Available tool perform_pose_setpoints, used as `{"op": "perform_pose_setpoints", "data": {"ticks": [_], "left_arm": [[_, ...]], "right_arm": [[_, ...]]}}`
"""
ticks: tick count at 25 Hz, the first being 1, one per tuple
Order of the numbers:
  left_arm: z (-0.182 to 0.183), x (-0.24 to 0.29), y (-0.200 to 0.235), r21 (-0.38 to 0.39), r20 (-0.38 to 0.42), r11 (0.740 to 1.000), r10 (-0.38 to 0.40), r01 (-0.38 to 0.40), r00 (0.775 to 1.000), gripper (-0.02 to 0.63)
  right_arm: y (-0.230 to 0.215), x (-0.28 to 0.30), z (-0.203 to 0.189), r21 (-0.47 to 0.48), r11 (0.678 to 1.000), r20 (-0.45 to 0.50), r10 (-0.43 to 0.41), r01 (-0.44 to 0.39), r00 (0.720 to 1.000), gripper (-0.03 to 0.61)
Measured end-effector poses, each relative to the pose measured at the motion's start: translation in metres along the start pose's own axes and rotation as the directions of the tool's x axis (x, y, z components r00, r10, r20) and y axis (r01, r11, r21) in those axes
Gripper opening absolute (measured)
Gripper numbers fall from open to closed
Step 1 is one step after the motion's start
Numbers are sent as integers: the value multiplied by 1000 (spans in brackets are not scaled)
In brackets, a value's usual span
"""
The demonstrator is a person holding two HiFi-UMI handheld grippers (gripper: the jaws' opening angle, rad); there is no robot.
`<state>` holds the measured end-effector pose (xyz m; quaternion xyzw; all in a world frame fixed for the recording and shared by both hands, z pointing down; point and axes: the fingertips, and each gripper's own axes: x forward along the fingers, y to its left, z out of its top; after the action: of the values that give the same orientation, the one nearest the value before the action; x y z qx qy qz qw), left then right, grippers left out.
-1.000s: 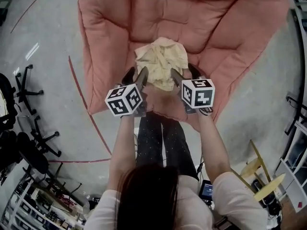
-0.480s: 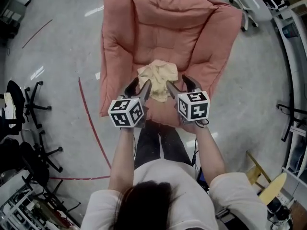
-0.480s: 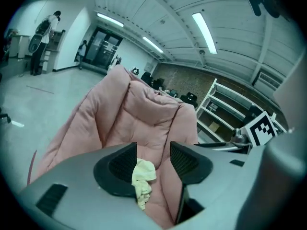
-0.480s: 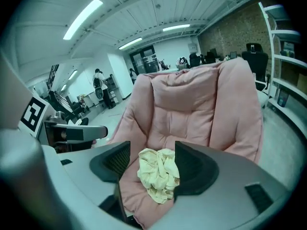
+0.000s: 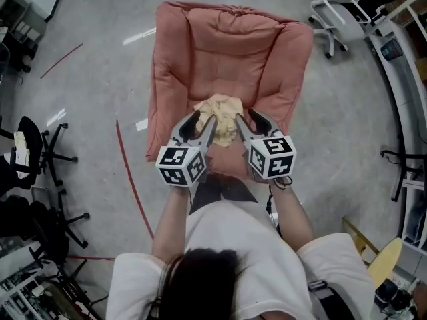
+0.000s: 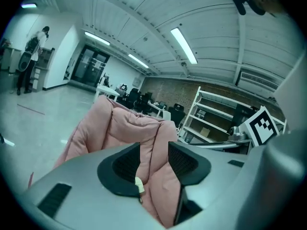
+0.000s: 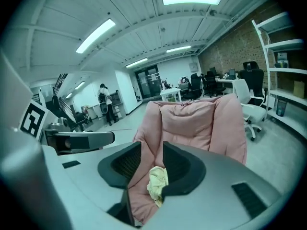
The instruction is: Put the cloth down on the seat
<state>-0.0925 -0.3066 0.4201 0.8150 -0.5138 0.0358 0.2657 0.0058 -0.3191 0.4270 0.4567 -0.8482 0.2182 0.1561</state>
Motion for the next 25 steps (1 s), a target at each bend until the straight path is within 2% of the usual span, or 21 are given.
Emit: {"op": "perform_pose_setpoints", "data": {"ticks": [3,7,11,19,25], "left_arm": [[10,-10,-14,25,31,1000,-13,12,999,173],[19,-24,-28,52,72,998,14,-18,997,95],[18,-34,-33,64,74,997,31,-36,997,62],[9,-44,-37,77,60,996,31,-36,998,37],[7,-43,-34,79,50,996,46,-50,998,37]], "right_arm": [[16,-11,10,-38,999,34,9,-8,999,130],[32,-28,18,-65,998,67,22,-18,997,76],[46,-39,21,-98,995,92,29,-20,995,42],[52,-41,12,-116,993,68,-20,28,997,29],[51,-37,9,-123,992,57,-22,29,998,28]]}}
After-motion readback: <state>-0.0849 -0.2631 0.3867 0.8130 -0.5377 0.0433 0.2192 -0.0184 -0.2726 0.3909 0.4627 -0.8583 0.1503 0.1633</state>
